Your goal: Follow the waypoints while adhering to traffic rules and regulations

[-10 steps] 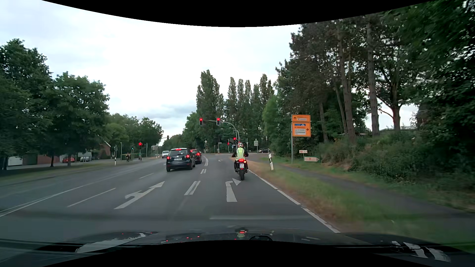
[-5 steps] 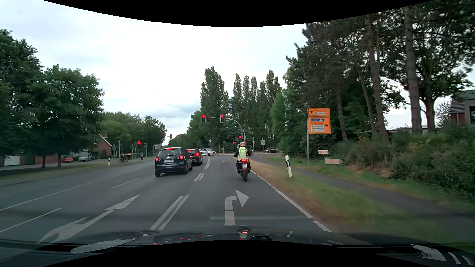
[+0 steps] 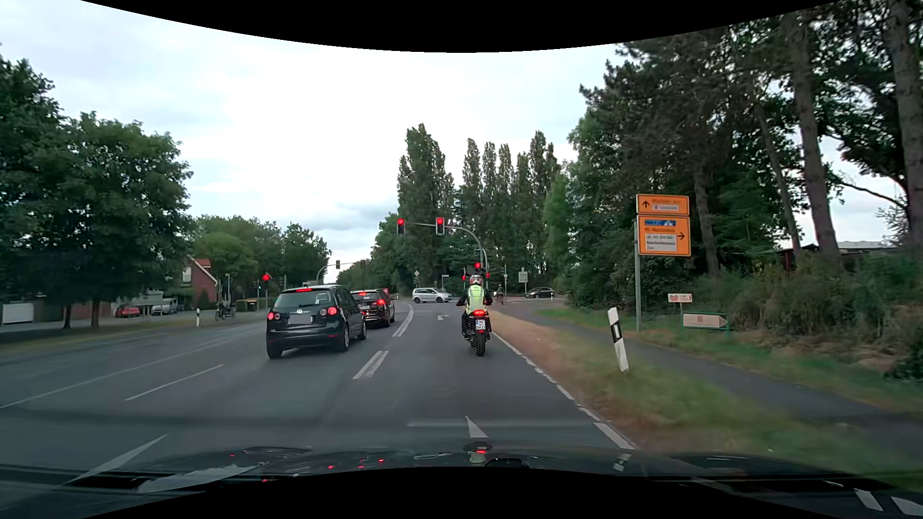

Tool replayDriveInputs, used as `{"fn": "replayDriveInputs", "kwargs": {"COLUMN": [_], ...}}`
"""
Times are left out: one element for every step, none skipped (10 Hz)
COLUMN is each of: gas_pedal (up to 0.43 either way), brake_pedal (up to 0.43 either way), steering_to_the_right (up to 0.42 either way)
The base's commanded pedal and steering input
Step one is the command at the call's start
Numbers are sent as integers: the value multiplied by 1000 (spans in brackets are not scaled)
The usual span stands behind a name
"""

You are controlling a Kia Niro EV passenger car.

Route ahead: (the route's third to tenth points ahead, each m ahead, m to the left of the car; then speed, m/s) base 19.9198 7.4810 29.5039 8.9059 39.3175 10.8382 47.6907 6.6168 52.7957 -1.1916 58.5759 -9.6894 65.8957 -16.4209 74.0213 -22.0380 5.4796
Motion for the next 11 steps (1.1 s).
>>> {"fn": "replayDriveInputs", "kwargs": {"gas_pedal": [20, 20, 20, 28, 28, 28, 28, 28, 28, 28, 28], "brake_pedal": [0, 0, 0, 0, 0, 0, 0, 0, 0, 0, 0], "steering_to_the_right": [-40, -40, -40, -39, -39, -37, -35, -31, -31, -31, -30]}}
